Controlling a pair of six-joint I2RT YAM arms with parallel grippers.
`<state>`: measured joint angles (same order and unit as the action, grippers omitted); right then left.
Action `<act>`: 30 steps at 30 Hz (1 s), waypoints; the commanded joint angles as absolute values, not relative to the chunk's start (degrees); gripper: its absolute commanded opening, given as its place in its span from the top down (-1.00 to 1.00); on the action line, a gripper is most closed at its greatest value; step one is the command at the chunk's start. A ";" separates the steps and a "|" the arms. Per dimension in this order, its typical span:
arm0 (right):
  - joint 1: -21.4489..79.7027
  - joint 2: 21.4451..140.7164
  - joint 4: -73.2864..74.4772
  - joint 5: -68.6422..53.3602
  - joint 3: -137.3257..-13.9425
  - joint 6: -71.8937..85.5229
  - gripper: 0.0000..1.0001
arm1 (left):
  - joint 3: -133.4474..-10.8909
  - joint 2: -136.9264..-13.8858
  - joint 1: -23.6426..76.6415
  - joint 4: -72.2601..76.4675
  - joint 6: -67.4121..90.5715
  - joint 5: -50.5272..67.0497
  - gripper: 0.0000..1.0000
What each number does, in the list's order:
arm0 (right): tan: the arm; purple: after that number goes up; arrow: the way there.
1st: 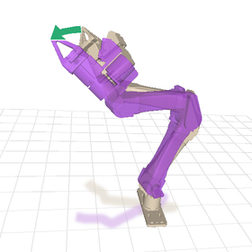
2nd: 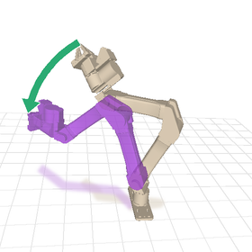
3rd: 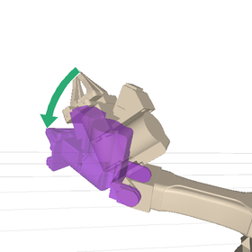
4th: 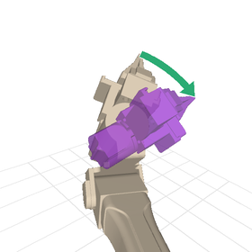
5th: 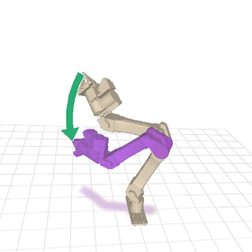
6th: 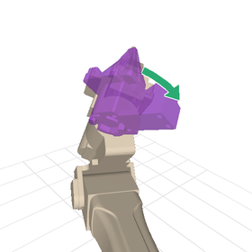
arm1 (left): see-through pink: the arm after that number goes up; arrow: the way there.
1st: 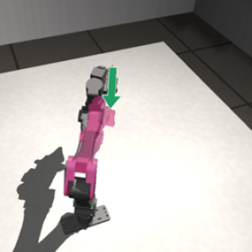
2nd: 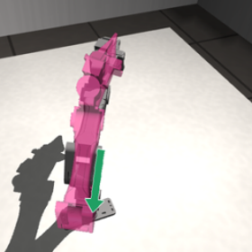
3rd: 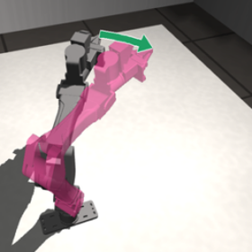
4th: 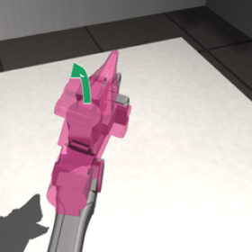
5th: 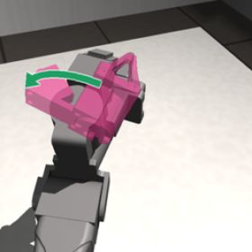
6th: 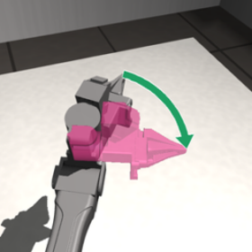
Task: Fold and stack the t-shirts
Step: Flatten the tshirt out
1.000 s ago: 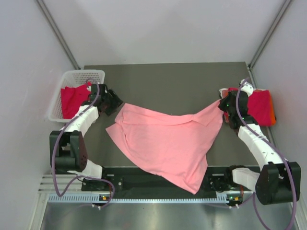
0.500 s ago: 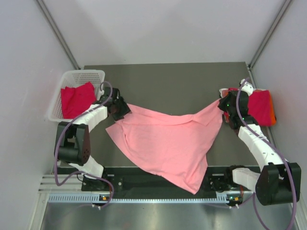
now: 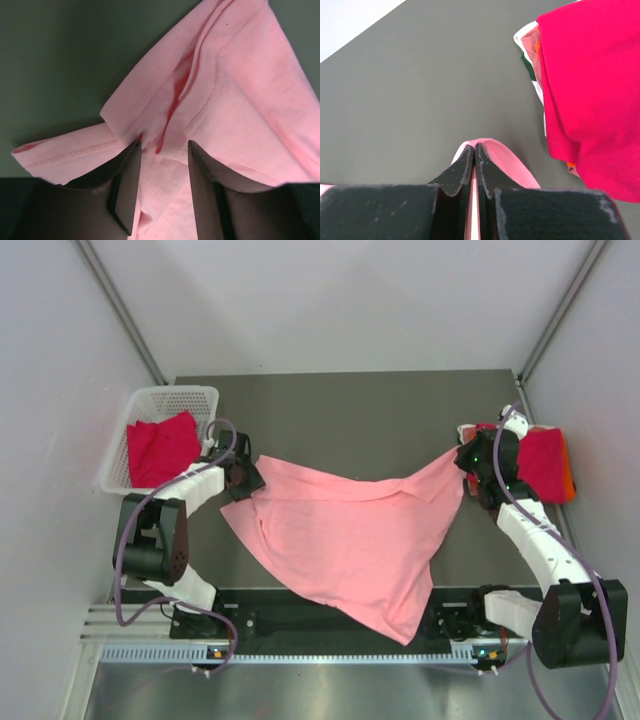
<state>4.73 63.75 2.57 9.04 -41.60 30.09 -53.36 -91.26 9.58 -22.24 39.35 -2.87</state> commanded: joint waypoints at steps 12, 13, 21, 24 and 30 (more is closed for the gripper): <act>3.43 62.05 -0.53 8.53 -41.40 29.97 1.00 | -53.52 -92.55 10.37 -18.46 39.11 2.37 0.21; 3.43 61.96 -0.44 8.53 -41.40 30.06 1.00 | -53.79 -92.72 10.28 -18.63 38.85 2.46 0.20; 3.16 62.05 -0.53 7.91 -41.40 30.06 1.00 | -53.88 -92.38 10.28 -19.16 37.88 1.94 0.84; 3.16 62.23 -0.44 7.82 -41.48 30.06 1.00 | -54.14 -90.62 10.28 -19.95 37.71 0.88 1.00; 3.16 62.14 -0.53 7.82 -41.31 30.15 1.00 | -55.90 -88.77 10.37 -23.46 37.09 -1.67 1.00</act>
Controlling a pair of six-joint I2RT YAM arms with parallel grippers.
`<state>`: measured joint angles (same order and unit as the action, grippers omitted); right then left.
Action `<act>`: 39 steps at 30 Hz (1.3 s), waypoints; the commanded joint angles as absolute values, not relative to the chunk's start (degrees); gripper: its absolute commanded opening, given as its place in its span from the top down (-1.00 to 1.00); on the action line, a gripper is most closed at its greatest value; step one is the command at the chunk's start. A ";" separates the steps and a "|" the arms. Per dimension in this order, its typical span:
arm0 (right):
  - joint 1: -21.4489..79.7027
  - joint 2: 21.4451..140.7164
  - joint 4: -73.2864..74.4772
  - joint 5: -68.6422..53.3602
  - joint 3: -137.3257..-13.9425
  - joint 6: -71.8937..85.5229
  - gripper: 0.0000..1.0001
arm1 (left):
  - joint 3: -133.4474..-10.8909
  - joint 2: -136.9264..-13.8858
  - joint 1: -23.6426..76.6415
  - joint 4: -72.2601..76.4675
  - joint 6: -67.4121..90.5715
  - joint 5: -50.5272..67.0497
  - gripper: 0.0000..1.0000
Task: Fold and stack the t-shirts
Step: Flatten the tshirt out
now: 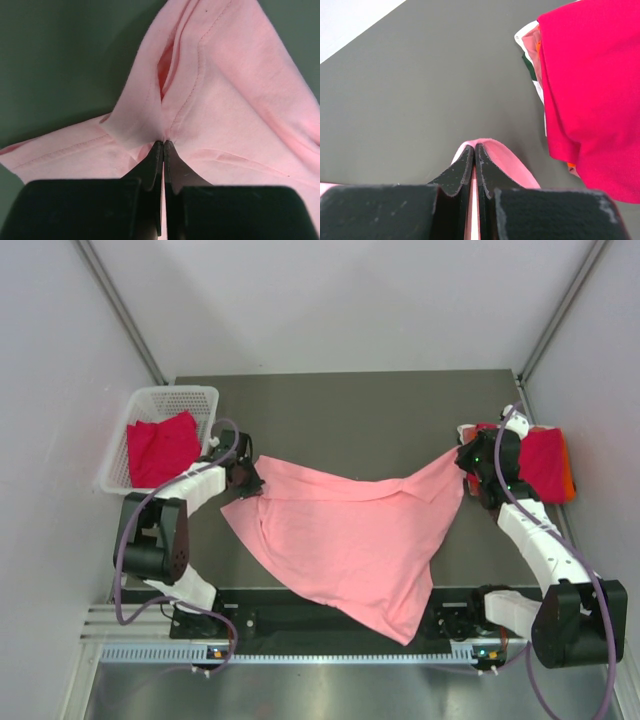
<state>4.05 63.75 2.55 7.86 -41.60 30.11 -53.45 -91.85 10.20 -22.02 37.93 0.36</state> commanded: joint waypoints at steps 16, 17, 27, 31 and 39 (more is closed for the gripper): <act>3.08 62.31 -0.62 7.65 -41.04 30.23 1.00 | -60.12 -89.90 10.20 -25.84 36.65 -1.50 1.00; 3.08 62.31 -0.62 7.73 -41.04 30.15 1.00 | -60.20 -90.43 10.28 -26.01 36.65 -1.41 1.00; 3.08 62.49 -0.70 7.38 -41.05 30.23 1.00 | -60.29 -93.34 10.28 -24.96 36.30 -0.26 0.89; 2.90 62.40 -0.70 7.47 -41.13 30.23 1.00 | -60.29 -93.69 10.28 -24.79 36.39 1.41 0.88; 2.99 62.58 -0.70 7.21 -41.04 30.24 1.00 | -61.43 -94.30 10.28 -25.58 36.30 0.53 0.73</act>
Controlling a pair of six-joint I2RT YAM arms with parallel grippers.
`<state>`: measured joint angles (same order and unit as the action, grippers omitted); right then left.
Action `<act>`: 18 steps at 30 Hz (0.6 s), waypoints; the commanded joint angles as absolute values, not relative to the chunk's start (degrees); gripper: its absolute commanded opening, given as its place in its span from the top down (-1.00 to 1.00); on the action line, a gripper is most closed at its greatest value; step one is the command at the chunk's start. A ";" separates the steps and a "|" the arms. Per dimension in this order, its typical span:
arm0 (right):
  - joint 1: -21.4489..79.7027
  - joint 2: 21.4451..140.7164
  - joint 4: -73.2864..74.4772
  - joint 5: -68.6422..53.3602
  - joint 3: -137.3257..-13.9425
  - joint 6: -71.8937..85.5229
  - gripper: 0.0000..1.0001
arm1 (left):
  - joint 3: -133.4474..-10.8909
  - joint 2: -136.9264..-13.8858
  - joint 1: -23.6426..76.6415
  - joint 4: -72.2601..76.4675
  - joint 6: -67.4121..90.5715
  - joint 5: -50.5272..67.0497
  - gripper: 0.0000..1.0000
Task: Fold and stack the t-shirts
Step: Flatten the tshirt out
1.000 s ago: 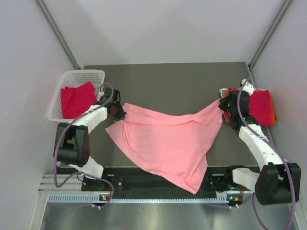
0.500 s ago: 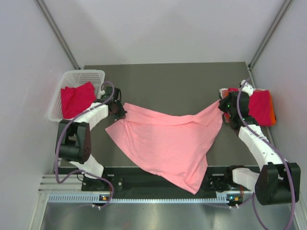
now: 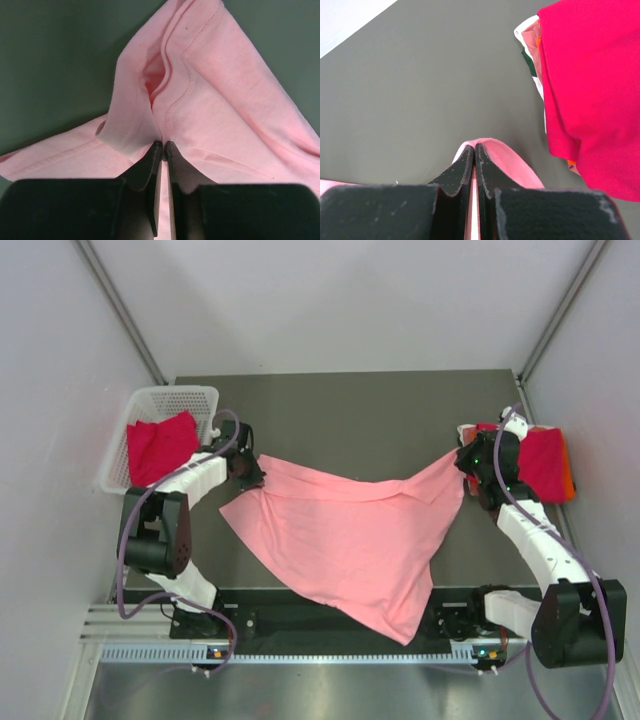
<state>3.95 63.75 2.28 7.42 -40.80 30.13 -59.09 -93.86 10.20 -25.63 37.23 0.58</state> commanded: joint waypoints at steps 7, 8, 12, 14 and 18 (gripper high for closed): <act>2.90 62.58 -0.70 6.94 -41.05 30.23 1.00 | -62.58 -95.10 10.28 -26.19 36.30 1.32 0.62; 2.90 62.58 -0.79 6.94 -41.13 30.32 1.00 | -62.67 -95.10 10.28 -26.10 36.39 1.49 0.64; 2.72 62.75 -0.79 6.68 -41.04 30.32 1.00 | -63.19 -95.19 10.37 -26.10 36.47 1.93 0.67; 2.72 62.75 -0.79 6.68 -41.13 30.41 1.00 | -63.63 -95.27 10.37 -26.19 36.30 2.28 0.69; 2.81 62.76 -0.79 6.68 -41.05 30.41 1.00 | -64.16 -95.71 10.37 -26.46 36.21 2.20 0.74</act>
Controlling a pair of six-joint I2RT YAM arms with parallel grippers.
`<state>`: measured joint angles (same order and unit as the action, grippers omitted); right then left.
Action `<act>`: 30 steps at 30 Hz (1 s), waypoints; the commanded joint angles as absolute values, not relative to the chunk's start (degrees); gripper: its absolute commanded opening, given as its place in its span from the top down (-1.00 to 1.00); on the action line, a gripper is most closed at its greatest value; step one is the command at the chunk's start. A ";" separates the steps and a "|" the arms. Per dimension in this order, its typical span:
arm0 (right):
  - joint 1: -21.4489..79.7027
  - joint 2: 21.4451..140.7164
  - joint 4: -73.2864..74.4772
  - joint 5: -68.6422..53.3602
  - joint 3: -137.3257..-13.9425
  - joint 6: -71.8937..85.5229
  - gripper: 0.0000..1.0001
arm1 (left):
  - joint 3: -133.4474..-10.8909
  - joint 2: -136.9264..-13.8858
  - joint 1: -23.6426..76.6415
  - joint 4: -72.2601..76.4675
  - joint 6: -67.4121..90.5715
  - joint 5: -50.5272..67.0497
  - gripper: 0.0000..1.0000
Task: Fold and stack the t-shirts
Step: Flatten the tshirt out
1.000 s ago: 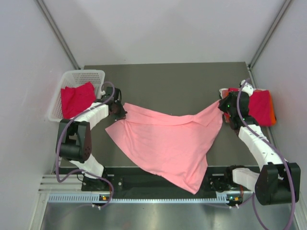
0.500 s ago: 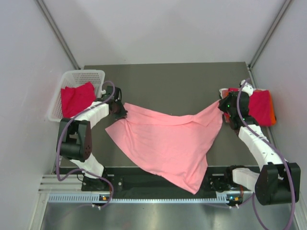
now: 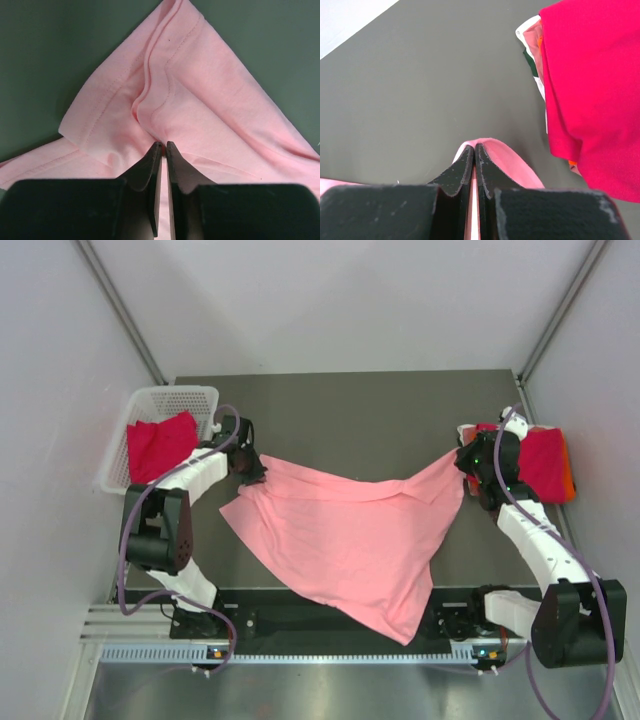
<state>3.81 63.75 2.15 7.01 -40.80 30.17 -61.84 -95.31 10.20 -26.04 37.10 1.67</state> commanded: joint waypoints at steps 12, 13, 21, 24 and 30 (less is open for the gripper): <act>2.55 62.75 -0.79 6.42 -41.05 30.41 1.00 | -61.88 -93.70 10.37 -26.37 35.86 1.06 1.00; 2.55 62.75 -0.79 6.42 -41.04 30.41 1.00 | -61.53 -93.60 10.37 -26.28 35.86 0.71 1.00; 2.46 62.75 -0.88 6.24 -40.96 30.50 1.00 | -57.57 -90.62 10.28 -23.56 37.44 0.53 1.00; 2.55 62.84 -0.97 6.07 -40.87 30.59 1.00 | -58.62 -89.74 10.02 -23.99 37.71 0.53 1.00; 2.37 65.56 -0.18 4.57 -44.02 30.94 1.00 | -66.26 -90.26 7.04 -26.80 38.41 3.24 1.00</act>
